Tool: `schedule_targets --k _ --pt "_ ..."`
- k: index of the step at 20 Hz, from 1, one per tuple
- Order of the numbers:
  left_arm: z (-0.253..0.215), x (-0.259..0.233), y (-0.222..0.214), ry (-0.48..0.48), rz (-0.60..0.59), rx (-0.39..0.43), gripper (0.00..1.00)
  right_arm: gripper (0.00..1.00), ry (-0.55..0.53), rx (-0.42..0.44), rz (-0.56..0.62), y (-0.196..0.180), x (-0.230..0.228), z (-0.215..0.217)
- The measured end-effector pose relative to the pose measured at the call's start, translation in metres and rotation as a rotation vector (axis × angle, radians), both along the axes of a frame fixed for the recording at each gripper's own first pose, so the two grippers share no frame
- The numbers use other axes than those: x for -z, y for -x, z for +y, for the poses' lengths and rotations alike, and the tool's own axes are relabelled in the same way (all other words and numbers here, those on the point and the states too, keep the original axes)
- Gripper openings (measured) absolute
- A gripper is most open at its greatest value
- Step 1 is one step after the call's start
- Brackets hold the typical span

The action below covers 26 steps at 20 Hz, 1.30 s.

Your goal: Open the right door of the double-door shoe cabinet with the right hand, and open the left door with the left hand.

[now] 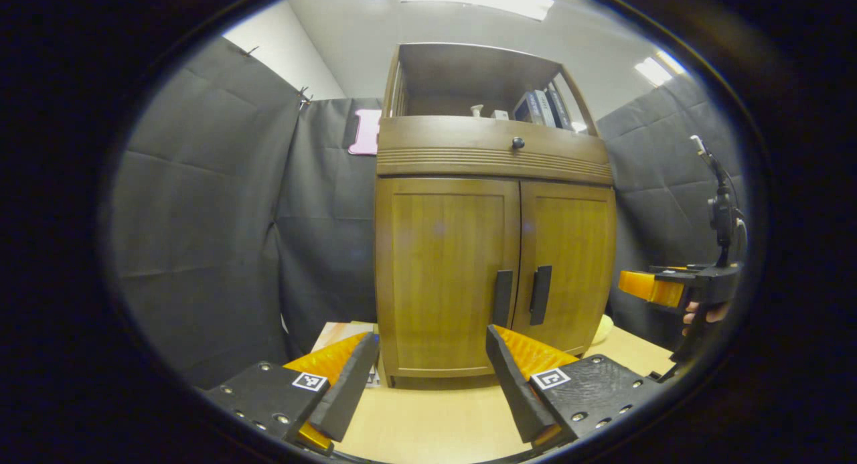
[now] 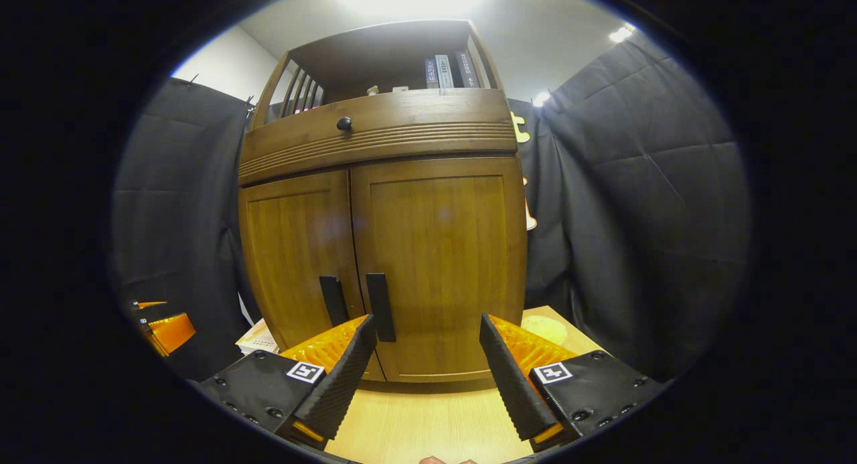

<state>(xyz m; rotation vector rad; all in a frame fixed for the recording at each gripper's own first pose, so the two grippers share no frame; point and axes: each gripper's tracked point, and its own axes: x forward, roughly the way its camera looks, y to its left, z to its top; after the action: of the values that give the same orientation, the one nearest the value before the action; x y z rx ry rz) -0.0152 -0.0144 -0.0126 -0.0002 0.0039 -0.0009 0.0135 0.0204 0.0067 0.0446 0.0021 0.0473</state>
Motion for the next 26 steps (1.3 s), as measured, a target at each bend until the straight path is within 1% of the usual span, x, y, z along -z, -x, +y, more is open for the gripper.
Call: schedule_targets --k 4,8,13,14,17,19,21,22,23,24,26 --pt "0.006 0.014 0.001 0.026 0.016 -0.009 0.95 0.97 -0.008 -0.006 0.006 -0.008 -0.002 0.011" --pt "0.012 0.021 0.002 0.027 0.026 -0.020 0.94 0.96 -0.014 -0.012 0.012 -0.026 -0.004 0.026" --pt "0.020 0.024 0.001 0.034 0.027 -0.033 0.94 0.98 -0.005 -0.024 0.059 -0.063 0.000 0.048" --pt "0.023 0.027 0.001 0.034 0.033 -0.038 0.95 0.96 -0.002 -0.029 0.070 -0.073 0.001 0.052" --pt "0.030 0.029 0.004 0.012 0.034 -0.062 0.95 0.98 -0.033 -0.034 0.093 -0.101 0.009 0.063" --pt "0.033 0.028 0.007 -0.007 0.032 -0.072 0.95 0.98 -0.025 -0.008 0.106 -0.123 0.014 0.065" --pt "0.041 0.029 0.009 -0.018 0.033 -0.102 0.95 0.98 -0.015 0.008 0.103 -0.142 0.019 0.067" --pt "0.044 0.030 0.011 -0.016 0.035 -0.112 0.95 0.97 -0.009 0.016 0.099 -0.150 0.020 0.067" --pt "0.044 0.032 0.011 -0.012 0.039 -0.117 0.95 0.94 -0.005 0.026 0.106 -0.158 0.024 0.065" --pt "0.045 0.035 0.012 -0.009 0.045 -0.123 0.95 0.96 -0.009 0.032 0.121 -0.165 0.027 0.065" --pt "0.049 0.040 0.011 -0.011 0.056 -0.136 0.94 0.94 -0.020 0.040 0.130 -0.175 0.029 0.065"
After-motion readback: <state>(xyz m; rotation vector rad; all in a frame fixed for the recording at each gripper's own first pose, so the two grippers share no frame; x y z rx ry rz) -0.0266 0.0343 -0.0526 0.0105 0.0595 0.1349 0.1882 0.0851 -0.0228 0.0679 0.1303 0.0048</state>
